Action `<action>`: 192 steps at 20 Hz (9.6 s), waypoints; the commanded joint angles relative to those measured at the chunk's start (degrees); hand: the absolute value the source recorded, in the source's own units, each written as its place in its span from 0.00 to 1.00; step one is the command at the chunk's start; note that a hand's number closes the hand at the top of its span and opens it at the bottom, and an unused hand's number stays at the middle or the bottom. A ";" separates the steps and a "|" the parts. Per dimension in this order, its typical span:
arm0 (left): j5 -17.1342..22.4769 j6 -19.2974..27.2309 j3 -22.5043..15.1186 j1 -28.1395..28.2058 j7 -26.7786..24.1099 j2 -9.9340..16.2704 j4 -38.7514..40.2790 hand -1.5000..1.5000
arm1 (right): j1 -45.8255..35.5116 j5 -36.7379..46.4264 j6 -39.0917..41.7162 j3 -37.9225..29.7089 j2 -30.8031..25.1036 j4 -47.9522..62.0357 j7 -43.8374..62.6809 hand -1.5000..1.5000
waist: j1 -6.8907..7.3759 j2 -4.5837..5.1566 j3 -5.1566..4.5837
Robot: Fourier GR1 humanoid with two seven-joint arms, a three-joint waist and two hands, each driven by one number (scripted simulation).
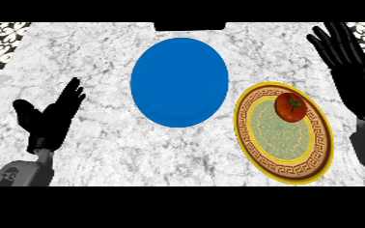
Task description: Pick the tomato from the plate and place it in the plate
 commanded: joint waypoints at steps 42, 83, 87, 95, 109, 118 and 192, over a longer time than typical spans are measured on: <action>-9.51 -2.40 2.81 -9.91 -1.33 2.31 -11.99 0.50 | -17.27 22.47 19.79 17.59 -10.56 -9.04 73.08 0.00 | 1.31 -0.37 -0.78; -14.46 -9.09 8.98 -5.49 -2.41 -3.52 -14.88 0.50 | -8.63 54.21 10.87 18.76 0.74 13.81 51.80 1.00 | 1.92 -0.17 -0.65; -13.32 -8.38 10.85 -4.97 0.81 -2.38 -15.35 0.50 | 5.59 58.33 1.86 19.53 2.91 2.93 68.87 1.00 | -1.61 -1.35 -0.78; -14.10 -7.52 12.18 -3.40 1.74 -1.18 -16.42 0.50 | 25.00 75.68 -9.76 22.87 3.06 -12.95 83.74 1.00 | -4.38 -2.01 -0.96; -14.55 -9.25 10.40 -5.26 -1.10 -3.41 -14.16 0.50 | 28.68 109.72 -5.00 39.19 18.08 -46.75 83.00 1.00 | 0.27 -0.58 -0.86; -13.90 -10.06 10.56 -8.86 3.78 -3.18 -17.10 0.50 | 6.05 108.57 -1.00 39.78 30.63 -31.64 86.83 1.00 | 2.45 -0.10 -0.74; -17.93 -12.10 13.90 -10.85 2.27 -6.19 -13.20 0.50 | 19.09 63.25 -57.05 20.75 14.24 -23.54 53.18 0.00 | 0.24 -0.47 -0.68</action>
